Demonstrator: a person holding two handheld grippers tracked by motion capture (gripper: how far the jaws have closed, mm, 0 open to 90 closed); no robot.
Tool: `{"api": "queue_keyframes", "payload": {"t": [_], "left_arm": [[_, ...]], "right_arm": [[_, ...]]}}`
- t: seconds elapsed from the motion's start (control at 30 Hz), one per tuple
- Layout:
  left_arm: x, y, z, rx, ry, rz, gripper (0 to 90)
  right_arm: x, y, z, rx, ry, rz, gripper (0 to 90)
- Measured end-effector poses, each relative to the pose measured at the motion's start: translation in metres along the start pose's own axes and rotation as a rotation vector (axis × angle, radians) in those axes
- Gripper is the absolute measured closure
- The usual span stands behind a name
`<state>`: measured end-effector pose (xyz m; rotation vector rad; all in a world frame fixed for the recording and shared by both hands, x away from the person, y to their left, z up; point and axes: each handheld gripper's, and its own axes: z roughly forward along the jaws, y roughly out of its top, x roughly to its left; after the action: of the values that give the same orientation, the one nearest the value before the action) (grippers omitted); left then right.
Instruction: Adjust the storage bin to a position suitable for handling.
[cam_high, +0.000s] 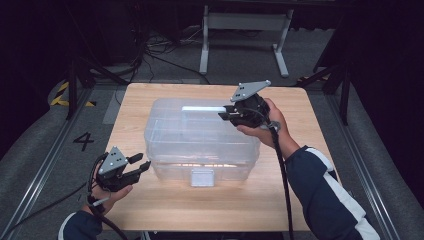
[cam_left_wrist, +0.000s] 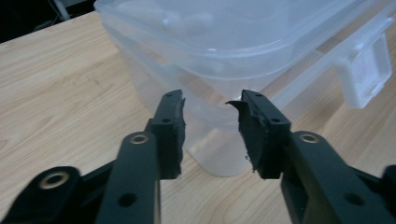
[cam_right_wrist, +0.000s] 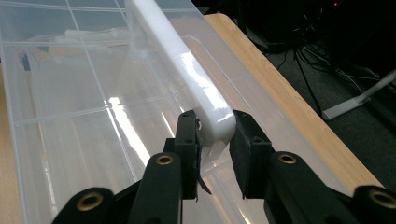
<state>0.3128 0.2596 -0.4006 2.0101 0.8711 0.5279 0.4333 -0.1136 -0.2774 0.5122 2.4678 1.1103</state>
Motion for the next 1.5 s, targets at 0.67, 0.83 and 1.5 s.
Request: {"api": "queue_keyframes", "payload": {"t": [0.67,0.83,1.5], "left_arm": [[-0.002,0.01,0.004,0.001,-0.002,0.013,78.7],[-0.002,0.013,0.004,-0.012,0.0,0.009,79.2],[0.003,0.018,0.005,-0.002,-0.013,0.023,79.0]], "right_arm": [[-0.001,-0.009,-0.021,-0.062,-0.039,0.009,63.4],[-0.005,-0.028,-0.041,-0.103,-0.066,0.023,59.5],[-0.021,-0.136,-0.079,-0.137,-0.176,0.154,48.0]]}}
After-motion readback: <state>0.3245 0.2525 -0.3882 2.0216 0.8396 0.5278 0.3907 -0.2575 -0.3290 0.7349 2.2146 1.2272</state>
